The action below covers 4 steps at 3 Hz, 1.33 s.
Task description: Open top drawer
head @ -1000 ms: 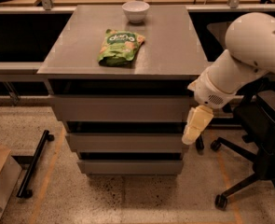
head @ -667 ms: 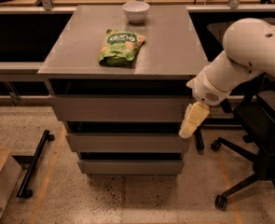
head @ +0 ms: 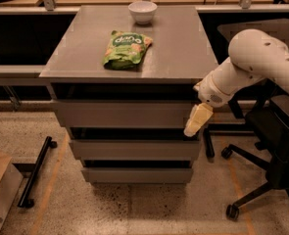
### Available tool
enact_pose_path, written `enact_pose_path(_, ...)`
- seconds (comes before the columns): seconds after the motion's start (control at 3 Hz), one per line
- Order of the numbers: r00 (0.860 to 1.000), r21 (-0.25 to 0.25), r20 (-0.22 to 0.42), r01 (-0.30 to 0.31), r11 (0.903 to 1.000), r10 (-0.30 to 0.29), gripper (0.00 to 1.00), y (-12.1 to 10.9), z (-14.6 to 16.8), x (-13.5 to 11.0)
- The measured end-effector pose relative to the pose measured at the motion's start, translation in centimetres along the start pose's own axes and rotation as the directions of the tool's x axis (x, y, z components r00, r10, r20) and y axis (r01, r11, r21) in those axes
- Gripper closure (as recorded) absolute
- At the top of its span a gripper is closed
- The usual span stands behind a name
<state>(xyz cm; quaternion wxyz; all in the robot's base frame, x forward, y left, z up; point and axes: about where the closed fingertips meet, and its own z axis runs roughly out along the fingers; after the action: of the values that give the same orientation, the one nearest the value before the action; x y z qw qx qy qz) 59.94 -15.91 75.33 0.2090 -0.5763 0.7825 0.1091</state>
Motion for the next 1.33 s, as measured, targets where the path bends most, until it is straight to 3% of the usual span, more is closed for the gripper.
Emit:
enact_pose_path(0.67, 0.997, -0.06, 0.064, -0.033, 0.9977, 0.037, 0.0, -2.9, 5.2, 0.7)
enact_pose_path(1.0, 0.995, -0.089, 0.081, -0.057, 0.9944, 0.064, 0.0, -3.3, 7.6, 1.1)
enact_pose_path(1.33, 0.992, -0.12, 0.096, -0.071, 0.9902, 0.083, 0.17, -2.0, 8.9, 1.2)
